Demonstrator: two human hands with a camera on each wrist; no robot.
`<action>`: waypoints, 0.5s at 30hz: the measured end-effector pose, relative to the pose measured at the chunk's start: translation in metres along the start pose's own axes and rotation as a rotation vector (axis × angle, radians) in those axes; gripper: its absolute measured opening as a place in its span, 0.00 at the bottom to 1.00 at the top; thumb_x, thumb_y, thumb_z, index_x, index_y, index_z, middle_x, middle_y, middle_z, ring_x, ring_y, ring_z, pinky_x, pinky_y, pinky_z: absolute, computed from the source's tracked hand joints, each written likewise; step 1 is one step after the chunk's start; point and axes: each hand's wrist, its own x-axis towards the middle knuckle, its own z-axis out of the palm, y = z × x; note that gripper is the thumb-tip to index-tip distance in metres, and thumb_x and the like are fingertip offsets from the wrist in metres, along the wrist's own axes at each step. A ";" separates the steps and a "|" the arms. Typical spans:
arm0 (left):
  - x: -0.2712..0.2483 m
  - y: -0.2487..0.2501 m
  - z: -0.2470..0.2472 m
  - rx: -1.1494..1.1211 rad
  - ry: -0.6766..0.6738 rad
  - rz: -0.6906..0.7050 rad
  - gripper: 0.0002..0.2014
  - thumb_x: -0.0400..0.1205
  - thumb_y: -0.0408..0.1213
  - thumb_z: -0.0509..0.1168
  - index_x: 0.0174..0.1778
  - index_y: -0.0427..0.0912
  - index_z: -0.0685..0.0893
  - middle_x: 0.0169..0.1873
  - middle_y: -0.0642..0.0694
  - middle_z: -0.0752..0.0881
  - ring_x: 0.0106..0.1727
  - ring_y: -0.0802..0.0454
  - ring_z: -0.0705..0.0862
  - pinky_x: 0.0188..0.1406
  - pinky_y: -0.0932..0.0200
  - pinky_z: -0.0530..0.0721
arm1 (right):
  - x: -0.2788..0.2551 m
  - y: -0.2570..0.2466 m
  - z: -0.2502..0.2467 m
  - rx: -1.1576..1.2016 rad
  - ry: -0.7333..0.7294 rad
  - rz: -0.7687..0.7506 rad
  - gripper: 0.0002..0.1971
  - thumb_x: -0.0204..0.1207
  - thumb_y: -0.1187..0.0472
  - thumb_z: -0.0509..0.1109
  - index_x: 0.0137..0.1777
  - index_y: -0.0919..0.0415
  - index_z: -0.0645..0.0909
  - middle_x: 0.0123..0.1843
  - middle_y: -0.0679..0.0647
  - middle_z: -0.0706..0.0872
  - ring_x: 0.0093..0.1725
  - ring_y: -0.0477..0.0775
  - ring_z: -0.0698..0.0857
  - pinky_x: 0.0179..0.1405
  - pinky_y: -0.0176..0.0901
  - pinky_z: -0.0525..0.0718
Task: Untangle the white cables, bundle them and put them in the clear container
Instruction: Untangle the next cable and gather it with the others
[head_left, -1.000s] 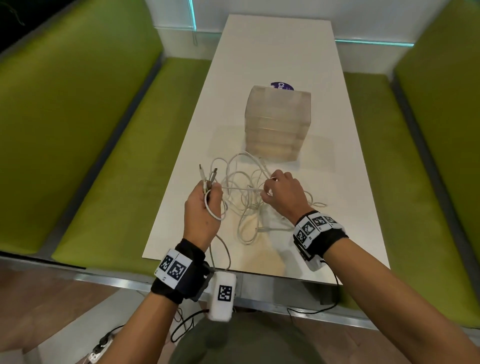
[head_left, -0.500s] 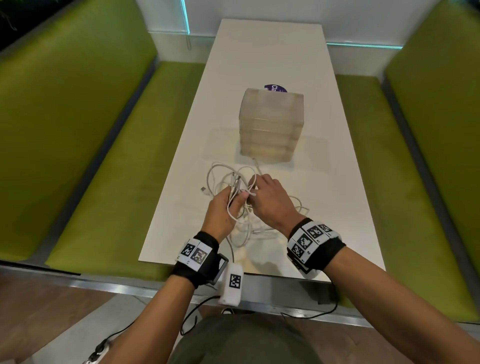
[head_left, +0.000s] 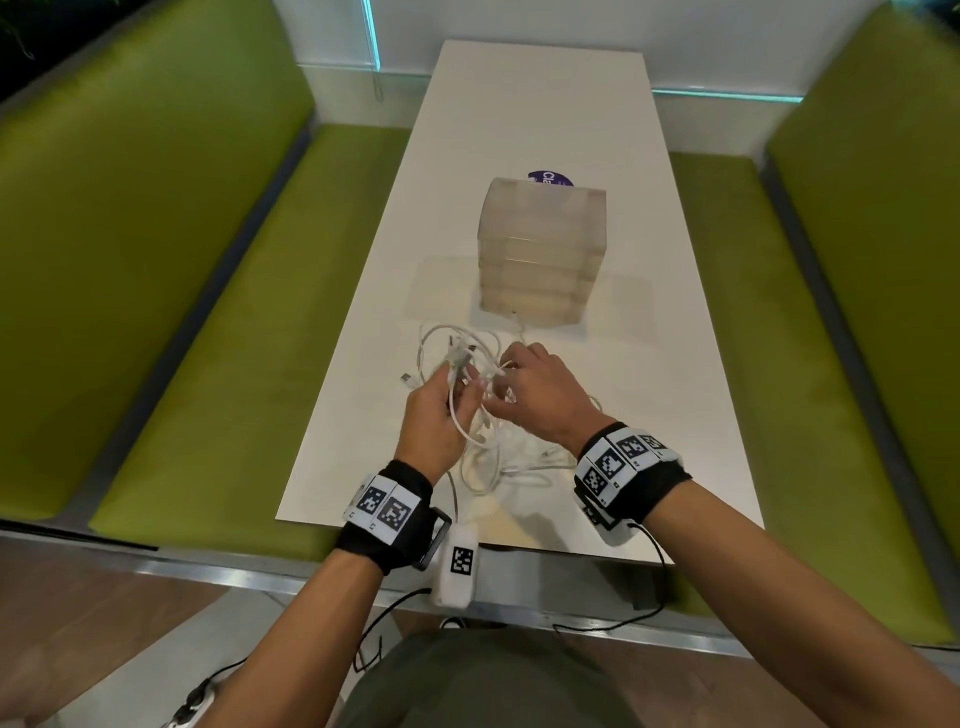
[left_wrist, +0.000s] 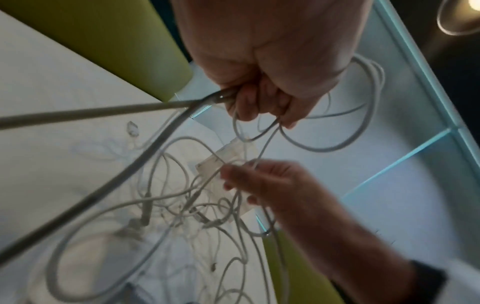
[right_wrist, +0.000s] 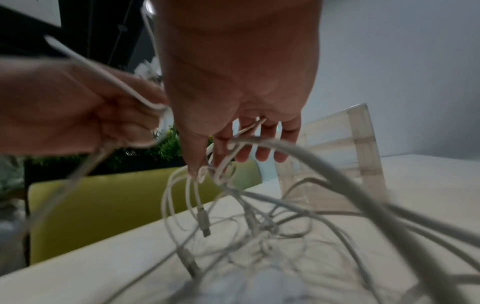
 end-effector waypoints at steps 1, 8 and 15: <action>0.000 0.002 -0.002 -0.044 0.040 -0.008 0.02 0.84 0.36 0.65 0.46 0.43 0.81 0.30 0.51 0.82 0.30 0.64 0.79 0.33 0.70 0.76 | 0.002 0.005 0.000 -0.030 -0.016 0.009 0.15 0.77 0.46 0.67 0.46 0.58 0.86 0.58 0.54 0.79 0.59 0.58 0.74 0.55 0.52 0.73; 0.009 0.021 -0.035 -0.307 0.176 0.000 0.05 0.82 0.39 0.64 0.43 0.42 0.79 0.28 0.54 0.73 0.29 0.57 0.70 0.32 0.61 0.71 | 0.001 0.031 0.010 -0.028 0.006 0.092 0.13 0.79 0.51 0.67 0.53 0.57 0.87 0.63 0.55 0.80 0.63 0.61 0.74 0.56 0.52 0.70; -0.005 0.010 -0.028 -0.207 0.139 -0.084 0.06 0.84 0.41 0.64 0.41 0.47 0.78 0.24 0.58 0.71 0.26 0.58 0.67 0.29 0.57 0.69 | 0.002 0.035 0.003 0.100 0.095 0.078 0.08 0.75 0.59 0.72 0.52 0.52 0.89 0.70 0.55 0.77 0.72 0.62 0.70 0.63 0.54 0.68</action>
